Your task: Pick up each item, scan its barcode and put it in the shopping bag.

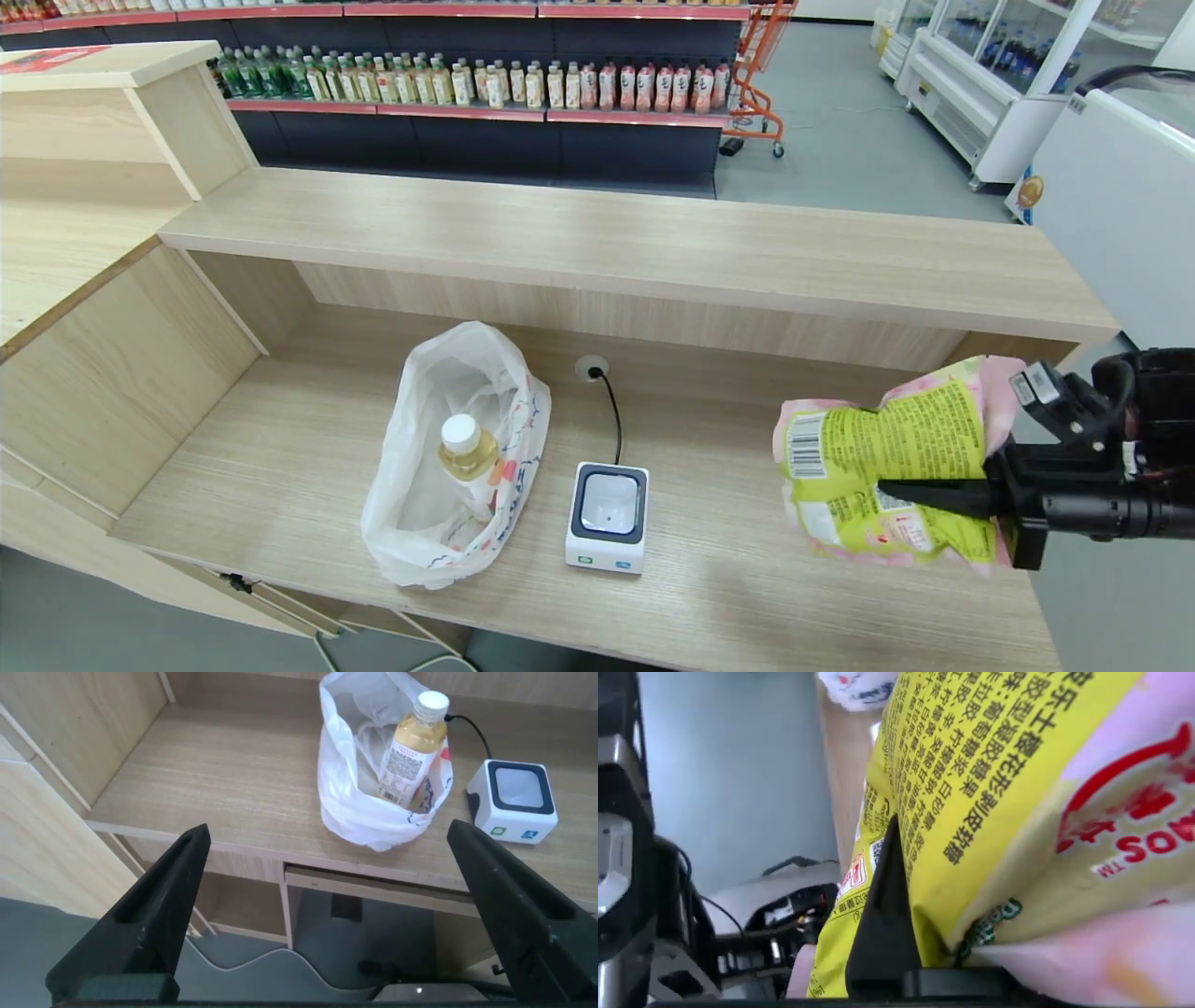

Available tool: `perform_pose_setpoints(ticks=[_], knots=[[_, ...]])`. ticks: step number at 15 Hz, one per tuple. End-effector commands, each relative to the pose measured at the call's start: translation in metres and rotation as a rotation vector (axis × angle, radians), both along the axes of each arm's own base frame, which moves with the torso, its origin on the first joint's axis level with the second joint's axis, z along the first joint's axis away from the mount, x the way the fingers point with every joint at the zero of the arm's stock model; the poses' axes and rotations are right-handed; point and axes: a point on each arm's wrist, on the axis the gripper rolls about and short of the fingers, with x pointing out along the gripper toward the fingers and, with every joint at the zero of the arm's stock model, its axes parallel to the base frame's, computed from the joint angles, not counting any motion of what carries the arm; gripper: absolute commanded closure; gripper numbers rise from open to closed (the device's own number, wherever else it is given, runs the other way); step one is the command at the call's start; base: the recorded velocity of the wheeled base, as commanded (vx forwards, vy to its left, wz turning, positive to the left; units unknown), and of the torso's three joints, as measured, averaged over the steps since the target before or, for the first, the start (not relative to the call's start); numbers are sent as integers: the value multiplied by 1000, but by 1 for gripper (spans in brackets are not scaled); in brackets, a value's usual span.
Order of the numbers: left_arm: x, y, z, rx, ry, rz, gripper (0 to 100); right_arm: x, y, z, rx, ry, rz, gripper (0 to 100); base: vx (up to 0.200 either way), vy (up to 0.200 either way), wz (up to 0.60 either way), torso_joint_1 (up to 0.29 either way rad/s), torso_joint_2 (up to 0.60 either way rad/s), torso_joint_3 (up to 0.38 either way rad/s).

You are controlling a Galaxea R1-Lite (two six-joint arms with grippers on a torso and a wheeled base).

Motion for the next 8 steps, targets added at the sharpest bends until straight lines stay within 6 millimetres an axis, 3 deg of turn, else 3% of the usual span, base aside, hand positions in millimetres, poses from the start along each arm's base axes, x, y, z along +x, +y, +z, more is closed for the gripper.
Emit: perform_pose_setpoints(ticks=[1,4,8], knots=[[0,0,0,0,1,0,0,-17,15,4,-11,-116,174,100,0,0,0,0,0,0],[0,0,0,0,1,0,0,-25,35,8,-37,-233,294,100,0,0,0,0,0,0],[0,0,0,0,1,0,0,-32,44,16,-53,-425,391,100,0,0,0,0,0,0]])
